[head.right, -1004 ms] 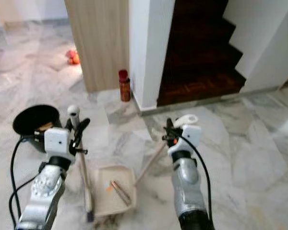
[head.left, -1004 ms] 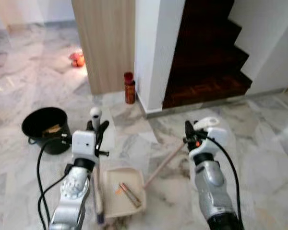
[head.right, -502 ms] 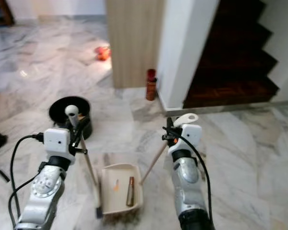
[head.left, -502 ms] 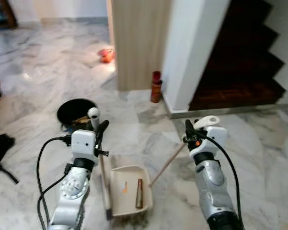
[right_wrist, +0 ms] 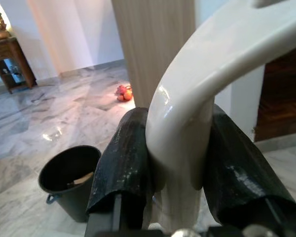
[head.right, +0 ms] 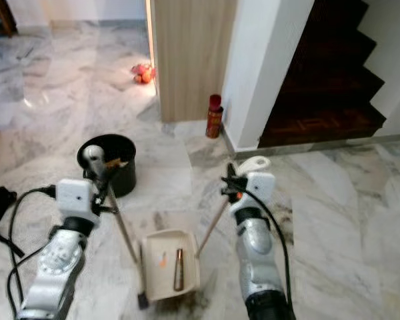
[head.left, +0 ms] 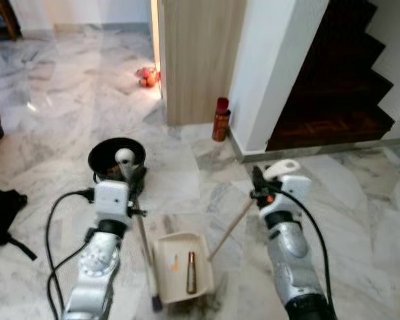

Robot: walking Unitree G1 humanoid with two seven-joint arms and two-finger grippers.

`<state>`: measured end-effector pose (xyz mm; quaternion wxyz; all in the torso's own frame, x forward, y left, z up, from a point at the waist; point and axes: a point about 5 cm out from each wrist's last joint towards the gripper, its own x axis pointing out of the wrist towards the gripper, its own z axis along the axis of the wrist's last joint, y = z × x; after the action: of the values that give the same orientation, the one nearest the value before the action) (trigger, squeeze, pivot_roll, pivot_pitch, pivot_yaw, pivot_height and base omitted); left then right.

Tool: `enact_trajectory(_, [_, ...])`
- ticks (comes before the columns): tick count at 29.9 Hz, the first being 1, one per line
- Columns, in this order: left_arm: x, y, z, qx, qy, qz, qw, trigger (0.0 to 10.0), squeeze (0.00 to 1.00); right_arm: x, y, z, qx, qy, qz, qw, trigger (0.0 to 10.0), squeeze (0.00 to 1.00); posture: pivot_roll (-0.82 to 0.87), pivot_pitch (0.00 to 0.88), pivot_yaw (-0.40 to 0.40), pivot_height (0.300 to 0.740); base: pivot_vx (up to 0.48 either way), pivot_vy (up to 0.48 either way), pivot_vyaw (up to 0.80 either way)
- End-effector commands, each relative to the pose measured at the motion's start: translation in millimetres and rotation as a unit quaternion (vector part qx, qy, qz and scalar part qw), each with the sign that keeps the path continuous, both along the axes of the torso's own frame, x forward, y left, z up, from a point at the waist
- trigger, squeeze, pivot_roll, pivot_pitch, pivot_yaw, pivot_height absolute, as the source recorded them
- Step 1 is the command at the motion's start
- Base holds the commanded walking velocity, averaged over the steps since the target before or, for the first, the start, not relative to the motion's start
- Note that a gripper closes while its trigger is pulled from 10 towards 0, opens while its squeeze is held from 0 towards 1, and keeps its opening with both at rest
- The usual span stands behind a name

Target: Sweep floor

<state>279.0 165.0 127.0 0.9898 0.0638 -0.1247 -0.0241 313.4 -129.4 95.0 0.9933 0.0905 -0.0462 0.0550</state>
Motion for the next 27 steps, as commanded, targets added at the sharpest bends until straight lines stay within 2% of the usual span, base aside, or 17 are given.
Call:
enact_trajectory(1, [0.2, -3.6, 7.9, 0.009, -0.019, -0.005, 1.000, 10.0, 0.00, 1.9, -0.3, 9.9, 0.022, -0.023, -0.004, 0.999, 10.0, 0.00, 0.13, 0.042, -0.046, 0.740, 0.000, 0.289, 0.44])
enact_trajectory(6, [0.1, -3.8, 7.6, 0.009, -0.018, -0.004, 1.000, 10.0, 0.00, 1.9, -0.4, 9.4, 0.022, -0.022, -0.003, 1.000, 10.0, 0.00, 0.13, 0.043, -0.048, 0.740, 0.000, 0.289, 0.43])
enact_trajectory(24, [0.1, -2.8, 7.0, 0.011, -0.016, -0.003, 1.000, 10.0, 0.00, 1.7, 0.6, 9.6, 0.022, -0.022, -0.002, 1.000, 10.0, 0.00, 0.13, 0.045, -0.047, 0.740, 0.000, 0.288, 0.00])
enact_trajectory(27, [0.1, -3.0, 7.0, 0.012, -0.016, -0.003, 1.000, 10.0, 0.00, 1.7, 0.4, 9.1, 0.025, -0.020, -0.002, 0.999, 10.0, 0.00, 0.13, 0.046, -0.047, 0.740, 0.000, 0.000, 0.00])
